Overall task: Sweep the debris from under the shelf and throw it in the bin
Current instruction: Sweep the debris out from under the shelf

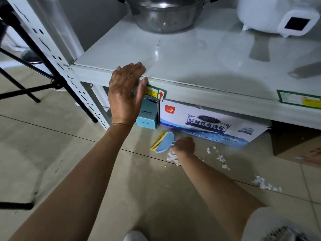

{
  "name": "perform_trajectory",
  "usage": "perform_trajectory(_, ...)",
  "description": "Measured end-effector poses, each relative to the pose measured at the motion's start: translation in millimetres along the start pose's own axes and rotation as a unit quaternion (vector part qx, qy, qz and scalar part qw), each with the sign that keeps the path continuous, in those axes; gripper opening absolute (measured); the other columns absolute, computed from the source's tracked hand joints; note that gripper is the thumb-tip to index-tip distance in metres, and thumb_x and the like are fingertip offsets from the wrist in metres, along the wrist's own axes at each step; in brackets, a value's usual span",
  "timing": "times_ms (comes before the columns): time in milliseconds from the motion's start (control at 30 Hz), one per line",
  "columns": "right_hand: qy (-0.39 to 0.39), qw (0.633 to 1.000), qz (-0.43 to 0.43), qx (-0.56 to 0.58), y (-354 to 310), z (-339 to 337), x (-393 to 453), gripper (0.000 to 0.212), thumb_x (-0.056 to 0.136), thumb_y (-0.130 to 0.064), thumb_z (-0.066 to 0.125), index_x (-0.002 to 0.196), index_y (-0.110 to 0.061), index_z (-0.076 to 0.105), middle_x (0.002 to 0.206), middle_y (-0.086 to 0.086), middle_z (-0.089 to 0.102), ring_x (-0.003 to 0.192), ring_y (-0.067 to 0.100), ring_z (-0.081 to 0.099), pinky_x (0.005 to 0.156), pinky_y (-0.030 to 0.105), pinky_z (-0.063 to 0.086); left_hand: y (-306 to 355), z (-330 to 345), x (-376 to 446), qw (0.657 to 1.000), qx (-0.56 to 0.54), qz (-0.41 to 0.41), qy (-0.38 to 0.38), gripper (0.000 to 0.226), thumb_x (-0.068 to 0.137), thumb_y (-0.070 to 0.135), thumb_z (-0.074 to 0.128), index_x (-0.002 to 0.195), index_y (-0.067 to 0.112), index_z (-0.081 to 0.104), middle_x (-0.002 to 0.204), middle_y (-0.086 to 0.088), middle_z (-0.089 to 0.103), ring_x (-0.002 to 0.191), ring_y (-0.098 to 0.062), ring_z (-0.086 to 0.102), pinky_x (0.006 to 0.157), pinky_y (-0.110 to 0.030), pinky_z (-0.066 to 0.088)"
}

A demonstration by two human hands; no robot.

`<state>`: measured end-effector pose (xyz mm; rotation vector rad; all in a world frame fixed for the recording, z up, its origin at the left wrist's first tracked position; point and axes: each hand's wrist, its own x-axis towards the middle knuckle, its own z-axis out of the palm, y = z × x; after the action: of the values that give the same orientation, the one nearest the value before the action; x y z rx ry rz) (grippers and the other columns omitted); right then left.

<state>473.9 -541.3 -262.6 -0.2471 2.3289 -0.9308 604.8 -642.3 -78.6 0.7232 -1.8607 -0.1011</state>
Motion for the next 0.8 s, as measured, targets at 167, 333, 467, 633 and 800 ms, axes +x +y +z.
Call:
perform_trajectory(167, 0.006, 0.996, 0.043, -0.074, 54.9, -57.3, 21.1, 0.039, 0.065, -0.024, 0.085, 0.096, -0.004, 0.073, 0.096, 0.013, 0.076, 0.086, 0.023, 0.074, 0.074, 0.029, 0.060, 1.6, -0.8, 0.8, 1.000, 0.013, -0.003, -0.007, 0.029, 0.099, 0.030, 0.052, 0.114, 0.012, 0.069, 0.124, -0.003, 0.067, 0.121, -0.016, 0.058, 0.114, -0.035, 0.035)
perform_trajectory(333, 0.020, 0.994, 0.092, -0.052, 84.5, -113.1, 2.3, 0.039, 0.056, -0.022, 0.088, 0.088, -0.005, 0.077, 0.089, 0.011, 0.078, 0.085, 0.023, 0.075, 0.075, 0.036, 0.061, 5.0, -1.8, 1.0, 1.000, 0.018, -0.006, -0.013, 0.029, 0.099, 0.030, 0.051, 0.113, 0.012, 0.069, 0.124, -0.002, 0.067, 0.122, -0.017, 0.058, 0.114, -0.034, 0.034)
perform_trajectory(467, 0.009, 0.997, 0.073, -0.027, 76.4, -129.6, -9.5, 0.029, 0.067, -0.021, 0.085, 0.091, -0.007, 0.078, 0.092, 0.009, 0.078, 0.087, 0.020, 0.074, 0.068, 0.022, 0.052, 6.4, -0.6, 2.2, 1.000, 0.026, 0.000, -0.006, 0.028, 0.100, 0.026, 0.049, 0.112, 0.011, 0.069, 0.122, -0.003, 0.068, 0.119, -0.018, 0.059, 0.114, -0.029, 0.032)
perform_trajectory(633, 0.006, 0.998, 0.035, 0.056, 41.6, -102.2, -2.1, 0.028, 0.071, -0.006, 0.082, 0.096, 0.001, 0.073, 0.096, 0.016, 0.076, 0.083, 0.026, 0.074, 0.074, 0.029, 0.059, 6.1, 2.4, 1.1, 1.000, 0.031, -0.004, -0.001, 0.029, 0.100, 0.025, 0.047, 0.112, 0.010, 0.069, 0.121, -0.003, 0.068, 0.119, -0.017, 0.059, 0.115, -0.030, 0.031)
perform_trajectory(800, 0.031, 0.998, 0.045, 0.014, 47.2, -89.8, 23.5, 0.040, 0.075, -0.020, 0.079, 0.109, -0.003, 0.067, 0.109, 0.014, 0.073, 0.098, 0.024, 0.071, 0.084, 0.033, 0.058, 6.2, 4.3, 0.8, 0.999, 0.032, 0.000, 0.002, 0.029, 0.101, 0.024, 0.046, 0.112, 0.009, 0.068, 0.119, -0.003, 0.069, 0.118, -0.018, 0.059, 0.113, -0.038, 0.034)
